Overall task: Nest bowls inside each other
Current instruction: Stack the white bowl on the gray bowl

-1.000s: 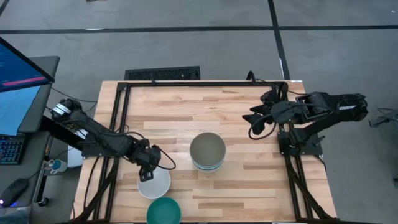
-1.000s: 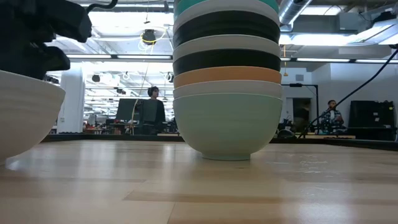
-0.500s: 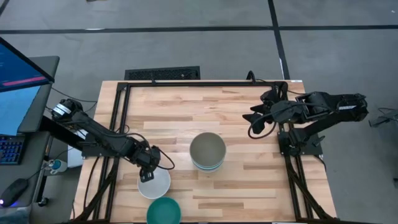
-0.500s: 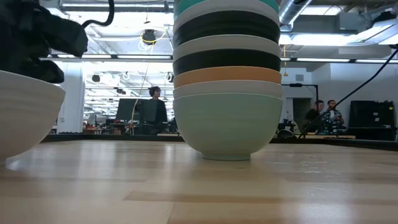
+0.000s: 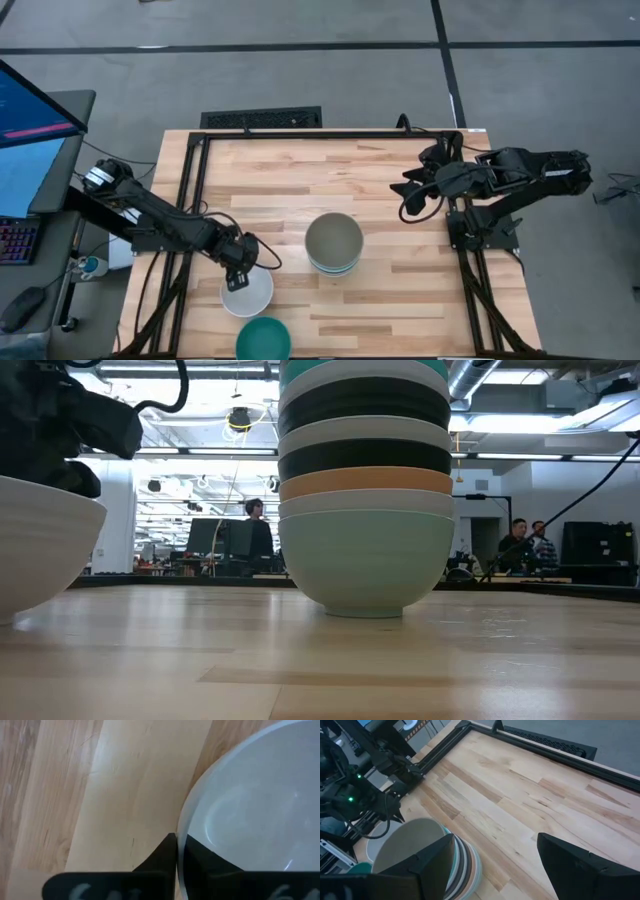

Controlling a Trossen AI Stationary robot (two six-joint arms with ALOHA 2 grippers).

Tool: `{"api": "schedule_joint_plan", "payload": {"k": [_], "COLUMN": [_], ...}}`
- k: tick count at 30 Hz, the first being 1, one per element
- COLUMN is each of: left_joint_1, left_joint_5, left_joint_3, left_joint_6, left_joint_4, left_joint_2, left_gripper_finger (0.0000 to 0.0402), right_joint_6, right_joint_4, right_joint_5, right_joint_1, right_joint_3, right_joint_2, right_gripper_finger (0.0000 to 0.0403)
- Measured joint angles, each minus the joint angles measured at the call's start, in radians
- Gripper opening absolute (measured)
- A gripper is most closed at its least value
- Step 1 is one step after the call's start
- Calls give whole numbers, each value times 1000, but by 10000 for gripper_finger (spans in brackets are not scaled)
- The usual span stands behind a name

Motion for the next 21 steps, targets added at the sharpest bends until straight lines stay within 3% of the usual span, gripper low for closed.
{"api": "schedule_joint_plan", "payload": {"k": [5,10,16,21], "left_joint_1": [36,128,251,314], "left_joint_5": [6,52,88,-4], "left_joint_3": [11,130,467,795], "left_joint_6": [-16,-13,21,58], "left_joint_4": [-11,-72,-241,-278], "left_joint_2": [-3,-14,-31,-15], "left_gripper_finger": [3,2,1,1], "right_joint_6": [0,8,7,1], "right_joint_4": [0,1,1,1], "right_joint_5": [0,-1,-2,-3], "right_joint_1": [0,0,0,1], "right_joint_3": [0,0,0,0], "right_joint_2": [0,0,0,0], "right_gripper_finger": [306,306,306,306]}}
